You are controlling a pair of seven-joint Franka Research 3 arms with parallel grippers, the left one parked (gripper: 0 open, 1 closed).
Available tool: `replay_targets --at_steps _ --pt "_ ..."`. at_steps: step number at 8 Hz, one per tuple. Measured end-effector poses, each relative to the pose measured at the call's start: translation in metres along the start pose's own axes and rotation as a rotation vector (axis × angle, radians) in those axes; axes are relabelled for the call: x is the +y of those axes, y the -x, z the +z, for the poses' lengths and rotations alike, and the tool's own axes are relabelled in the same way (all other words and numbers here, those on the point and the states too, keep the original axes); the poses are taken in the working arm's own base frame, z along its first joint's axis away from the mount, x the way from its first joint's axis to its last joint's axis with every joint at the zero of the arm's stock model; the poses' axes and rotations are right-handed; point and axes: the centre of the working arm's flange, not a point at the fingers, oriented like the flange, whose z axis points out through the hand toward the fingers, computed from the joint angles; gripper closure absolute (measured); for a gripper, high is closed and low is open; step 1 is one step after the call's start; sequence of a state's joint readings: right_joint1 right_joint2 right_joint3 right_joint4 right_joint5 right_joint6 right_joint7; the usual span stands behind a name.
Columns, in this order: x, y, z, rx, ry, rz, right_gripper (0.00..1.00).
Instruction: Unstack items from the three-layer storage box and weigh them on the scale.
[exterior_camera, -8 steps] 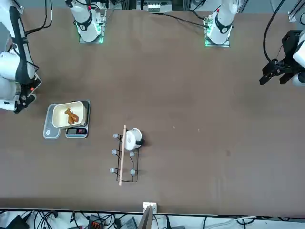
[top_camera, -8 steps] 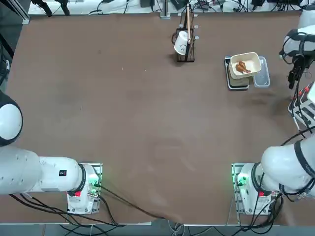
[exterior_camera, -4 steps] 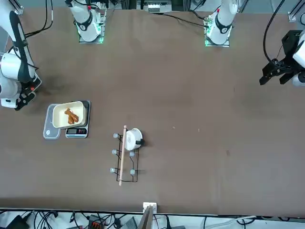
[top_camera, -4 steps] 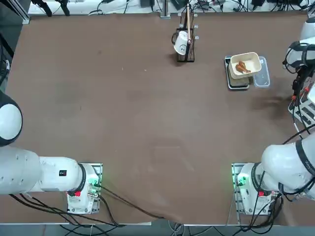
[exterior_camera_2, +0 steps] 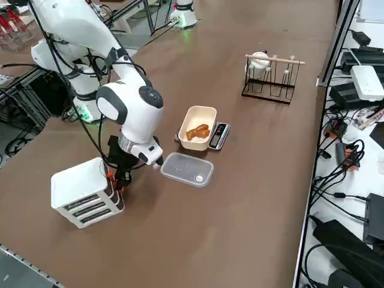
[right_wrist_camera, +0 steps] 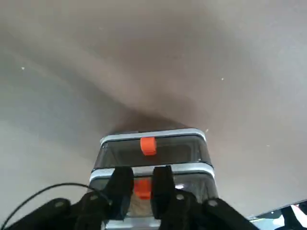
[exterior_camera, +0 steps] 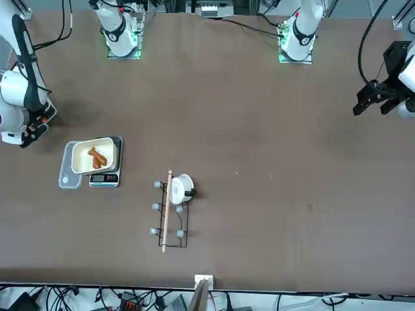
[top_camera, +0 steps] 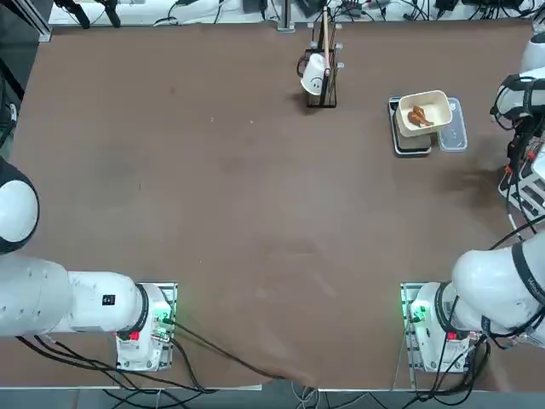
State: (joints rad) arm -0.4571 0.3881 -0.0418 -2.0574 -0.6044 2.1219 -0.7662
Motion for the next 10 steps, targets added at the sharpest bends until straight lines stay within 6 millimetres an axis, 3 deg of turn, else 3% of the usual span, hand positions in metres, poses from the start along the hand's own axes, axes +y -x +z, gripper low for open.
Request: replay_targets --at_steps 2,7,10 --pt "0.000 0.000 -0.001 0.001 0.003 0.000 0.86" --pt "-0.003 -0.006 -0.005 0.001 0.012 -0.015 0.88" --pt "-0.020 -0.049 -0.039 0.039 0.050 -0.044 0.88"
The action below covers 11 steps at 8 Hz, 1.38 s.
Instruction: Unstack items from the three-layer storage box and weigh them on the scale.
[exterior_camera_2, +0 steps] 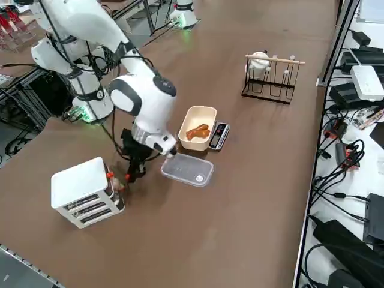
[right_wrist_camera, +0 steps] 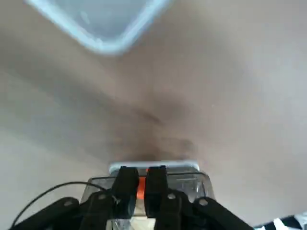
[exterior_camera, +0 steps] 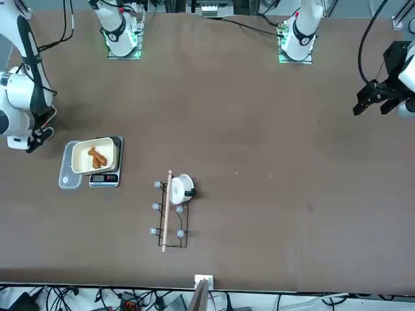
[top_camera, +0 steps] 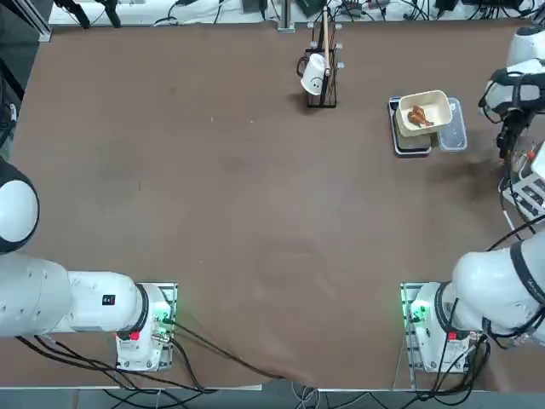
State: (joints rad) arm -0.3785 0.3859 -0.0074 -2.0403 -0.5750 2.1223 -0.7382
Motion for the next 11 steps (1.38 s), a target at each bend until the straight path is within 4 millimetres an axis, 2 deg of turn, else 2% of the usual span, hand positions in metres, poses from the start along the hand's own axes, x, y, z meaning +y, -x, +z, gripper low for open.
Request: replay_targets --at_steps 3,4,6,8,9,10,11 --pt "-0.008 -0.029 -0.024 0.069 -0.029 0.035 0.88" --pt "-0.007 -0.033 -0.025 0.075 -0.036 0.048 0.81" --pt "-0.004 -0.038 -0.034 0.090 -0.038 0.067 0.47" --pt "0.004 -0.034 -0.077 0.051 -0.074 0.101 0.11" --pt "0.007 -0.026 -0.103 0.031 -0.093 0.121 0.05" --pt "0.010 -0.013 -0.113 0.019 -0.104 0.150 0.11" --pt "0.018 0.008 -0.104 0.011 -0.125 0.189 0.21"
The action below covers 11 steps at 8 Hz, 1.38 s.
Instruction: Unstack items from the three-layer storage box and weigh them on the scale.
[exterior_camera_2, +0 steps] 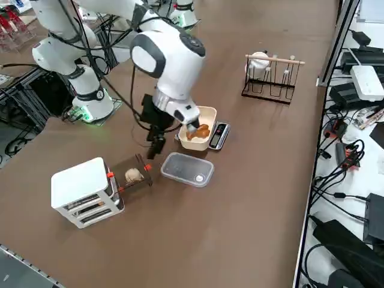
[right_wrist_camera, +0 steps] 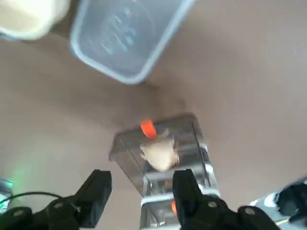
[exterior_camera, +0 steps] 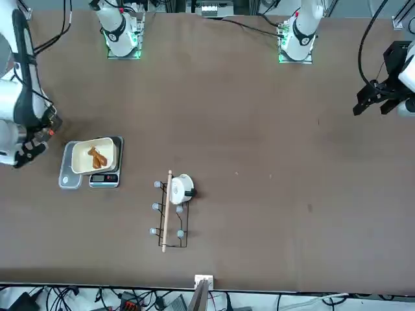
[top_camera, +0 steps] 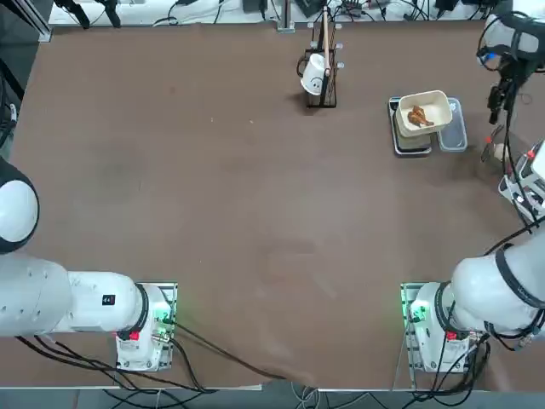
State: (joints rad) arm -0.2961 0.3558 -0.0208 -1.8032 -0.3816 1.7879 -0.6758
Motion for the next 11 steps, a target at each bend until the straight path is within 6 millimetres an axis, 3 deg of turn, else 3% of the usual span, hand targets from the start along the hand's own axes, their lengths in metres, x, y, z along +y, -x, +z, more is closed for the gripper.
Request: replay_targets --at_steps 2,4,8,11 --pt "0.026 0.035 0.043 0.019 -0.036 0.068 0.28" --pt "0.031 0.044 0.077 0.057 -0.037 0.085 0.27" --pt "0.025 0.043 0.102 0.087 -0.038 0.103 0.29" --pt "0.021 0.032 0.117 0.114 -0.027 0.116 0.29"
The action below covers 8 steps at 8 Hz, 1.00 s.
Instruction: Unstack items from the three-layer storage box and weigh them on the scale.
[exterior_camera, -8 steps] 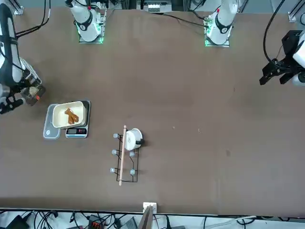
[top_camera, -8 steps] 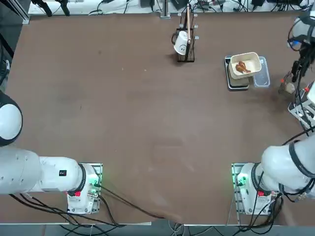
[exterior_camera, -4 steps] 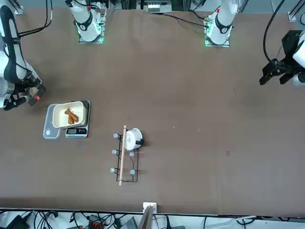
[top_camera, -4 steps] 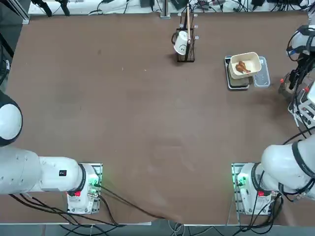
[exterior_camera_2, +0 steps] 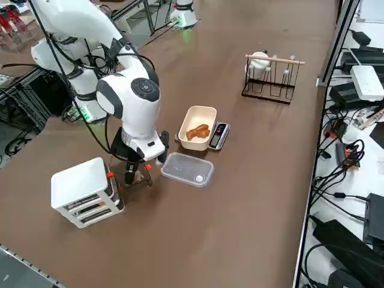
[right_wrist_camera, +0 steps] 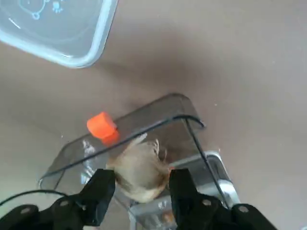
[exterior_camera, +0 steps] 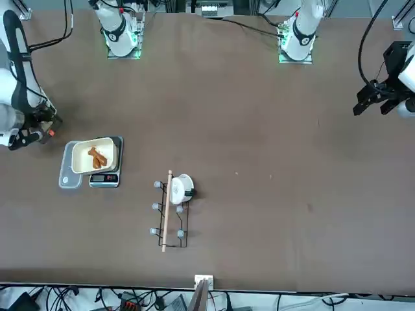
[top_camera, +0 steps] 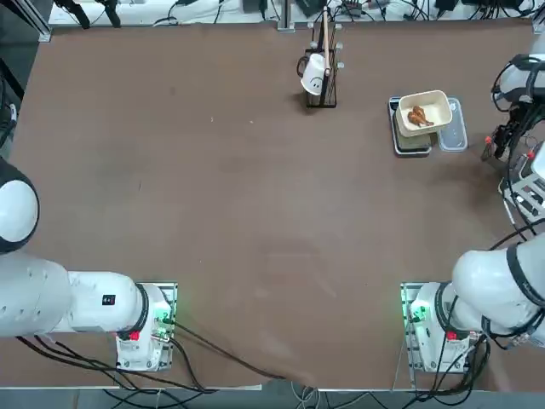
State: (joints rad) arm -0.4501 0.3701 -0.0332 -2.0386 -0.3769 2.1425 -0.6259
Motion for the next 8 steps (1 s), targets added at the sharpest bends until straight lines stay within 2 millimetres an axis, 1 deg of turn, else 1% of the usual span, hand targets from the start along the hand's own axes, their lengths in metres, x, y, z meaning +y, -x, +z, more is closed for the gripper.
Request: replay_targets --at_steps 1,3,4,5,6,7,8 --pt "-0.002 -0.001 0.007 -0.005 -0.008 0.001 0.30" --pt "-0.004 0.000 0.008 -0.008 -0.011 0.008 0.38" --pt "-0.003 0.001 0.005 -0.006 -0.008 0.013 0.55" --pt "-0.001 0.002 -0.006 -0.005 -0.006 0.022 0.57" --pt "0.002 0.005 -0.026 -0.003 -0.021 0.043 0.59" --pt "0.003 0.006 -0.054 0.001 -0.049 0.068 0.59" --pt "0.002 0.004 -0.089 0.008 -0.081 0.083 0.60"
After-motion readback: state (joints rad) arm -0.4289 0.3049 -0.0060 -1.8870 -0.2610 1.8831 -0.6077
